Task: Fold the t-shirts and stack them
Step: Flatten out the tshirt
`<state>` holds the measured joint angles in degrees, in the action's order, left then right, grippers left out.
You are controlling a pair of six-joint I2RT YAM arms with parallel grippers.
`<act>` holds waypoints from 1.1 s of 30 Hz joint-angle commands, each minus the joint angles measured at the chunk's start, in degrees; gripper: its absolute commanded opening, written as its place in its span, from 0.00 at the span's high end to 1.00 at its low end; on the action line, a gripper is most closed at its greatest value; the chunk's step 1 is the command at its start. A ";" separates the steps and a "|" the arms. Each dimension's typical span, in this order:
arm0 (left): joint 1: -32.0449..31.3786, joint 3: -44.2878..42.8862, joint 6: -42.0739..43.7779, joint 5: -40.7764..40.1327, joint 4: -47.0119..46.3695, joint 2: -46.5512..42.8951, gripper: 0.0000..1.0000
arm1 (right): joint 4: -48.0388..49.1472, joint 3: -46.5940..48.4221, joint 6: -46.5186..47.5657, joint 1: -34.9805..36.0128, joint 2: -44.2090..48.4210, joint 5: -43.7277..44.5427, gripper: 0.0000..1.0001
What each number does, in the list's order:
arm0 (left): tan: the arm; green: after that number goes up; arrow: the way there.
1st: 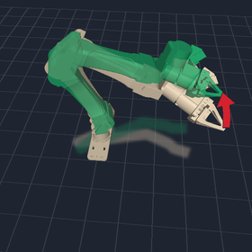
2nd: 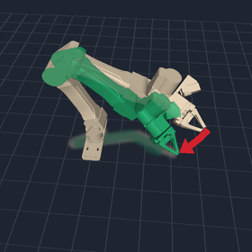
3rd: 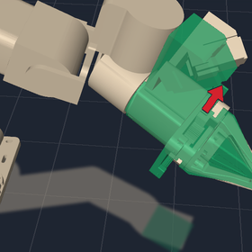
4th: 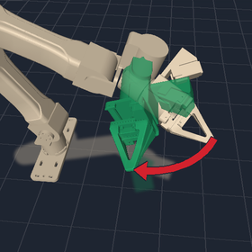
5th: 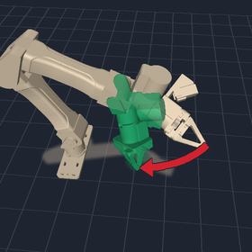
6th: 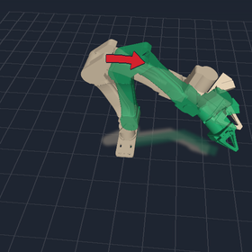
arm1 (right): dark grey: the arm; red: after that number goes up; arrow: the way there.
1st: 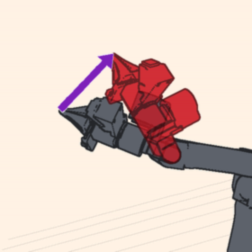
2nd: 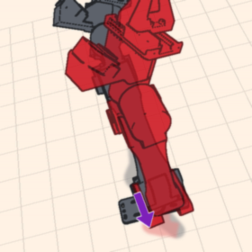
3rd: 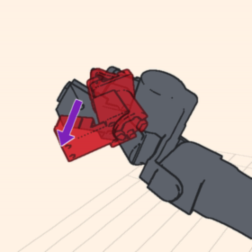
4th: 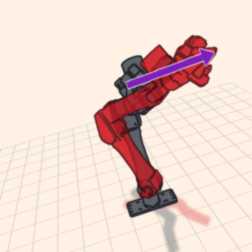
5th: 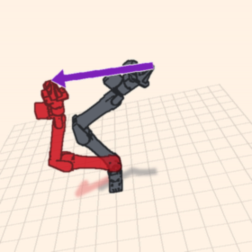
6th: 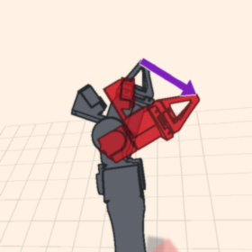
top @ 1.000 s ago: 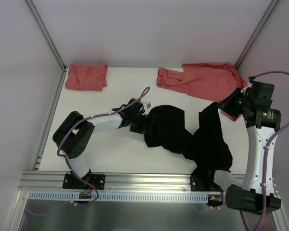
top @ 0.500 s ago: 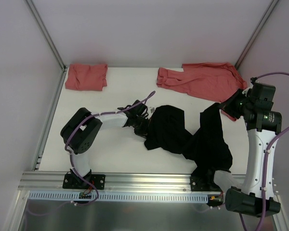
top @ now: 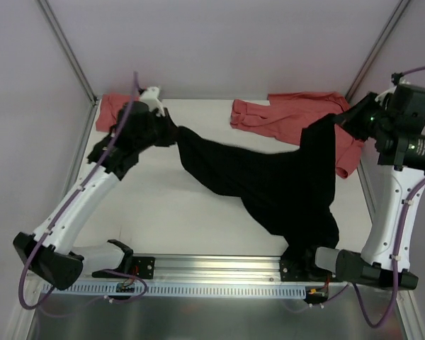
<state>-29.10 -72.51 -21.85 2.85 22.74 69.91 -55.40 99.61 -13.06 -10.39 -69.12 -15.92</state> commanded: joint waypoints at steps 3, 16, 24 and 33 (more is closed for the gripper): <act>5.37 -13.16 8.03 -9.60 4.67 -3.82 1.00 | -1.18 24.27 0.05 0.20 -6.80 -0.52 1.00; 6.43 -12.39 13.40 -20.94 5.39 -20.41 1.00 | 0.47 32.57 2.42 -2.09 4.51 6.51 1.00; 6.43 -20.28 16.75 -23.24 4.59 -25.78 1.00 | -0.68 34.86 4.89 -1.48 11.55 11.08 1.00; 6.43 -41.12 16.13 -20.26 16.36 -27.37 1.00 | 1.61 40.31 4.19 6.96 16.03 22.24 1.00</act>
<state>-23.51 -107.55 -6.87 -15.35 36.10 44.51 -59.24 137.82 -9.21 -6.20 -54.43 -3.33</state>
